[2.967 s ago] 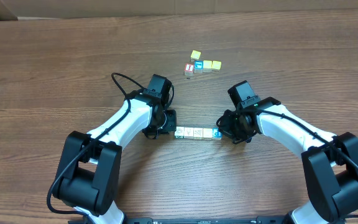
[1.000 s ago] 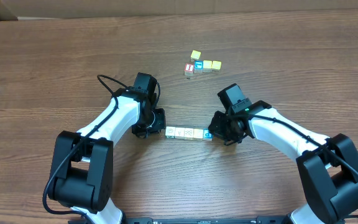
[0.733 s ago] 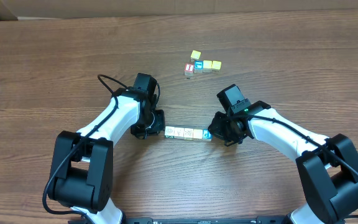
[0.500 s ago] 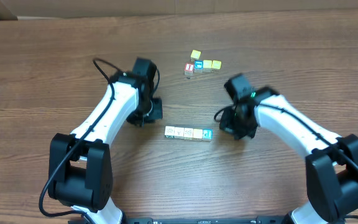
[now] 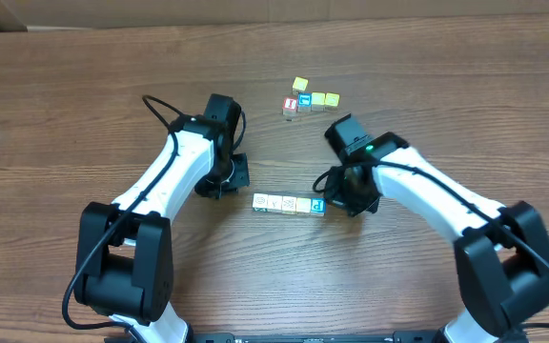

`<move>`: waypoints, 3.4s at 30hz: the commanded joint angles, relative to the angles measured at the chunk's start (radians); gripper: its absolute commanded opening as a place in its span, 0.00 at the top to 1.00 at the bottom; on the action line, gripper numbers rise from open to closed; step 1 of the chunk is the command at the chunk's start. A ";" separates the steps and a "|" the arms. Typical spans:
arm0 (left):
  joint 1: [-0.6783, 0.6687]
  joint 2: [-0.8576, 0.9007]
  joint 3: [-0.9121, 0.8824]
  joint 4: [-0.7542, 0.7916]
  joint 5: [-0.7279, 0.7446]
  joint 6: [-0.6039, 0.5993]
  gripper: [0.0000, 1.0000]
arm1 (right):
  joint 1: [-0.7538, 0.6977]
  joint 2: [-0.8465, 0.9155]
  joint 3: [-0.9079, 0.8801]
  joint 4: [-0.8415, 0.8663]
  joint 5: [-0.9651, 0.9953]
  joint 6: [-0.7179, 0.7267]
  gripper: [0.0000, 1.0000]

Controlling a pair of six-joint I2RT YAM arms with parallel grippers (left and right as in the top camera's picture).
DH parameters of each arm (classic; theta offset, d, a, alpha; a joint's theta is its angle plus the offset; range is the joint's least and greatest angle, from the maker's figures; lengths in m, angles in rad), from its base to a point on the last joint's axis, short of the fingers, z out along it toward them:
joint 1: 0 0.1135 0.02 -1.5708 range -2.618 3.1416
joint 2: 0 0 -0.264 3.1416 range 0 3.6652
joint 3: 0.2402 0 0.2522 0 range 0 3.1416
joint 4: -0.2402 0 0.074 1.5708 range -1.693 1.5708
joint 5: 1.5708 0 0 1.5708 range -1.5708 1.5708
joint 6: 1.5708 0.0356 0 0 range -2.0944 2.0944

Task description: Flip 5 blocks

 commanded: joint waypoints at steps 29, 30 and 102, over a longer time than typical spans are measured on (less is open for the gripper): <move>-0.041 0.005 -0.142 0.139 0.064 -0.039 0.96 | 0.050 0.015 -0.082 0.146 0.035 0.106 0.96; -0.041 0.005 -0.144 0.142 0.064 -0.042 0.96 | 0.055 0.015 -0.082 0.149 0.035 0.105 0.96; -0.041 0.005 -0.148 0.330 0.135 -0.006 0.96 | 0.092 0.015 -0.082 0.142 -0.127 0.513 0.96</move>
